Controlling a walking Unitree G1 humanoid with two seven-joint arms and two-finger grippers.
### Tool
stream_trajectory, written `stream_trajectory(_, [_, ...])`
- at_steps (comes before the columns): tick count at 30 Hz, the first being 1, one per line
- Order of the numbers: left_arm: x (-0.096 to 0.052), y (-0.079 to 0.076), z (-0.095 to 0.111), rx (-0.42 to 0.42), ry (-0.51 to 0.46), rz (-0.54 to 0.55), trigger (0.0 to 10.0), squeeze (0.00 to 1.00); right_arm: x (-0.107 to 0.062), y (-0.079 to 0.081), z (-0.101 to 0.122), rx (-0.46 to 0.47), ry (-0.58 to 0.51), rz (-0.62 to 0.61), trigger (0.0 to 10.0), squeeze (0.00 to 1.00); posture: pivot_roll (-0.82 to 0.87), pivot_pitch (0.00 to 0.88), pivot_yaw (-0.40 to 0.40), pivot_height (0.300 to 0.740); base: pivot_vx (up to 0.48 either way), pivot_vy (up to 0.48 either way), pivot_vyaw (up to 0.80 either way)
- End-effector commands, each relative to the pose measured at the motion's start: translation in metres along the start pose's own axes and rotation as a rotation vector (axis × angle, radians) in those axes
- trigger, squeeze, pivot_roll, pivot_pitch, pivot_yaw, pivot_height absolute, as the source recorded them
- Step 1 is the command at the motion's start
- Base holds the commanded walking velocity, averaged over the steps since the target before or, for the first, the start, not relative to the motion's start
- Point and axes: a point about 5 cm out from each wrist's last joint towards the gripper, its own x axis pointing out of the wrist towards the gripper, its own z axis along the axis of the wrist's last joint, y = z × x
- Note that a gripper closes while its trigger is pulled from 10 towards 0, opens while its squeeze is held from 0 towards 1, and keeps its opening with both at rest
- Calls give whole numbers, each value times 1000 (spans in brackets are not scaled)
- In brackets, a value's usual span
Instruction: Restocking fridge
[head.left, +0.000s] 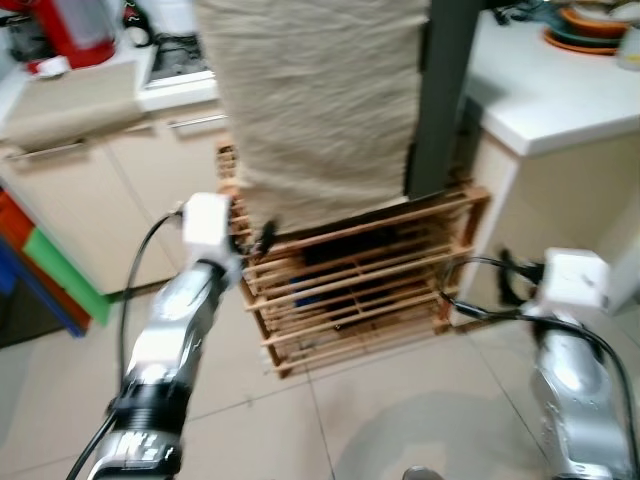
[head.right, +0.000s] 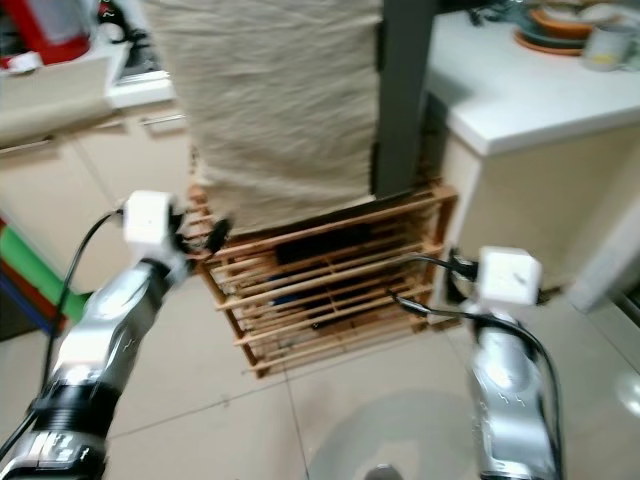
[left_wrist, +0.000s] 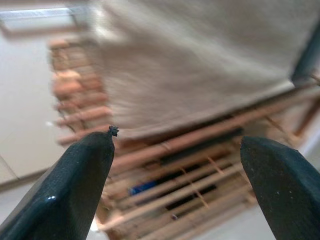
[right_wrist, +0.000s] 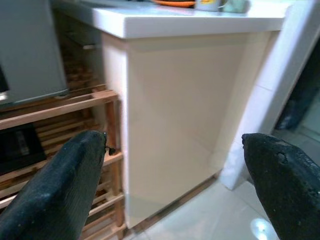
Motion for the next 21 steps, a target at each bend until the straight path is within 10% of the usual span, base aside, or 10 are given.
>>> stream_trajectory(1, [2,-12,23,48,-98,-42,10000,0,1,9,3,17,-11,27,10000,0,-183,0,112,740,0,0,-756])
stream_trajectory(10, [8,-50,60,119,-264,-285,10000,0,7,27,22,-2,-111,87,10000,0,-185,0,113,740,34,-41,-757])
stream_trajectory(21, [22,-89,60,84,-263,-471,10000,0,3,45,43,-22,-198,171,10000,0,-234,0,124,740,332,-342,-760])
